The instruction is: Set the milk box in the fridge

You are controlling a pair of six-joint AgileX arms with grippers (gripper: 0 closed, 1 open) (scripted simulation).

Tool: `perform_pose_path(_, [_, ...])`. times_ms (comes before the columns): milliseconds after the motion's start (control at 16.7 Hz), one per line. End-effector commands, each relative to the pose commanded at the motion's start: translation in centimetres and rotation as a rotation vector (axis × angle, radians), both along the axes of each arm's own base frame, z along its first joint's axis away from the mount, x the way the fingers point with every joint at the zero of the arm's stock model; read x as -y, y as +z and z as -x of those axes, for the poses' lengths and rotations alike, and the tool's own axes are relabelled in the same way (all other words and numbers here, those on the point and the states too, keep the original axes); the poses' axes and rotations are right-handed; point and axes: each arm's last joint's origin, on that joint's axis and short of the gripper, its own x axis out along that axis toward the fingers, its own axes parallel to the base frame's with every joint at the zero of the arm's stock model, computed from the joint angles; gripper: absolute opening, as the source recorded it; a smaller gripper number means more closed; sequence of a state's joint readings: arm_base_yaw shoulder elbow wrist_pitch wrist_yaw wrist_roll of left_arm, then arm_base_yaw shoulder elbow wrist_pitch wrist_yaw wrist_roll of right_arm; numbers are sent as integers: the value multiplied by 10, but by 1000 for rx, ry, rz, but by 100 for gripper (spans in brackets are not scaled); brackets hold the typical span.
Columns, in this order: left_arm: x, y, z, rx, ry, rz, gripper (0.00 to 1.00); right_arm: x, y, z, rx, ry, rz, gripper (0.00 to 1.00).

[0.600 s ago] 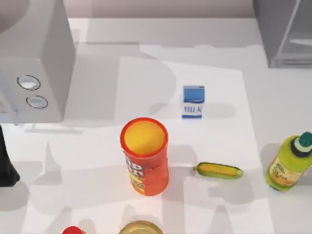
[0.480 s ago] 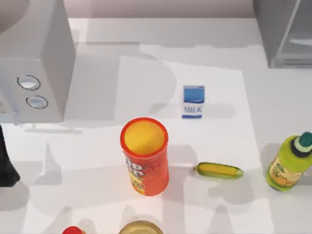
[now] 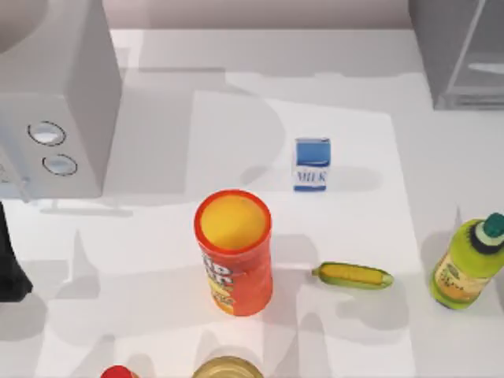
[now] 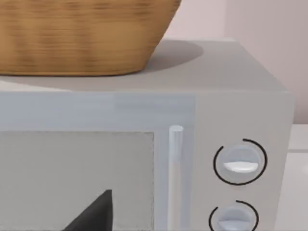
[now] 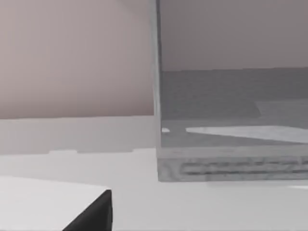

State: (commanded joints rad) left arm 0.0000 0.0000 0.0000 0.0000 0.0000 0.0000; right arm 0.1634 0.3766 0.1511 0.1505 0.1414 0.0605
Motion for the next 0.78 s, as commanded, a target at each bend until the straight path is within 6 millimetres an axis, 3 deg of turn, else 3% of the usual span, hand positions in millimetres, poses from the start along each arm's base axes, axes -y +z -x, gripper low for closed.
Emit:
perform_pose_path(240, [0,0,0,0,0,0,100,-30,16,-44,-90,7,-12,100])
perform_pose_path(420, [0,0,0,0,0,0,100,-70,14,-87,-142,10,-12,100])
perform_pose_path(600, [0,0,0,0,0,0,100,-121,-8,-125,-176,9,-8,100])
perform_pose_path(780, [0,0,0,0,0,0,100,-172,-48,-149,-198,2,2,100])
